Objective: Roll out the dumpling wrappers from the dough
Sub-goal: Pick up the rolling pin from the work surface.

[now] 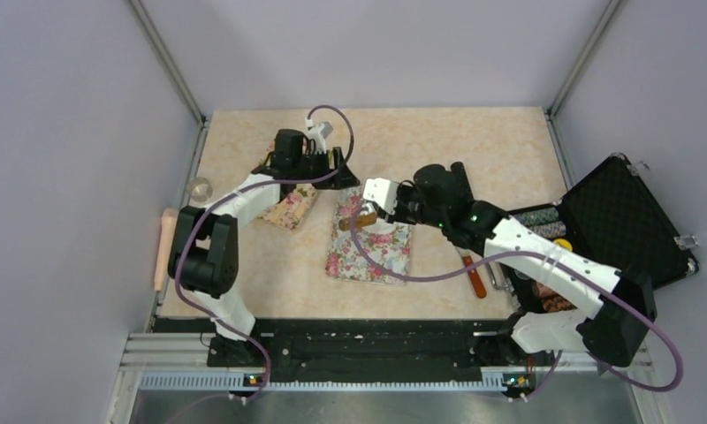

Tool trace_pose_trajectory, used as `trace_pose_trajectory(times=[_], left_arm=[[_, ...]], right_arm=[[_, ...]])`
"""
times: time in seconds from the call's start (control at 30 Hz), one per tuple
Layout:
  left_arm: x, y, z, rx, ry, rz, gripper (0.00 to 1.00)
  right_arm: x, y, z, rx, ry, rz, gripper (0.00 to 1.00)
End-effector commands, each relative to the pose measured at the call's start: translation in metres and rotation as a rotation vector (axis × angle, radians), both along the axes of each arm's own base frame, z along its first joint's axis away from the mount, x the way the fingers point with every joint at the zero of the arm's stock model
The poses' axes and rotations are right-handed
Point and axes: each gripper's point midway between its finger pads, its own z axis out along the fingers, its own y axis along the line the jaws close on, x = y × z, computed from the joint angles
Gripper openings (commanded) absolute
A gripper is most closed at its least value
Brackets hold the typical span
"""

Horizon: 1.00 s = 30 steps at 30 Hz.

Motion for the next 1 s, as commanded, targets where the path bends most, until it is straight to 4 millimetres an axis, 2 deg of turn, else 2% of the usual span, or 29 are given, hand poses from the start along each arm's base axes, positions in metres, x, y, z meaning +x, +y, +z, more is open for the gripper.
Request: trace_pose_trajectory(times=[0.0, 0.07, 0.17, 0.27, 0.37, 0.57, 0.73, 0.83, 0.97], left_arm=[[-0.021, -0.018, 0.073, -0.239, -0.174, -0.209, 0.72], [-0.031, -0.023, 0.082, -0.292, -0.178, -0.267, 0.72], [-0.044, -0.030, 0.091, -0.365, -0.183, -0.355, 0.73], [-0.049, -0.033, 0.091, -0.385, -0.173, -0.383, 0.73], [-0.053, -0.036, 0.085, -0.380, -0.166, -0.405, 0.73], [-0.074, -0.051, 0.083, -0.380, -0.171, -0.528, 0.72], [-0.067, -0.053, 0.064, -0.284, -0.178, -0.482, 0.73], [-0.067, -0.052, 0.069, -0.282, -0.199, -0.481, 0.73], [-0.068, -0.042, 0.089, -0.299, -0.255, -0.493, 0.74]], right_arm=[[0.009, 0.006, 0.003, 0.128, 0.215, -0.060, 0.00], [0.019, 0.005, 0.010, 0.176, 0.275, -0.095, 0.00], [0.032, 0.000, 0.011, 0.235, 0.383, -0.164, 0.00], [0.041, -0.009, 0.008, 0.262, 0.475, -0.190, 0.00], [0.041, -0.011, 0.013, 0.301, 0.549, -0.176, 0.00], [0.044, -0.015, 0.029, 0.358, 0.610, -0.186, 0.00], [0.040, -0.016, 0.043, 0.395, 0.679, -0.156, 0.00], [0.035, -0.017, 0.046, 0.394, 0.684, -0.153, 0.00], [0.029, -0.019, 0.051, 0.395, 0.686, -0.147, 0.00]])
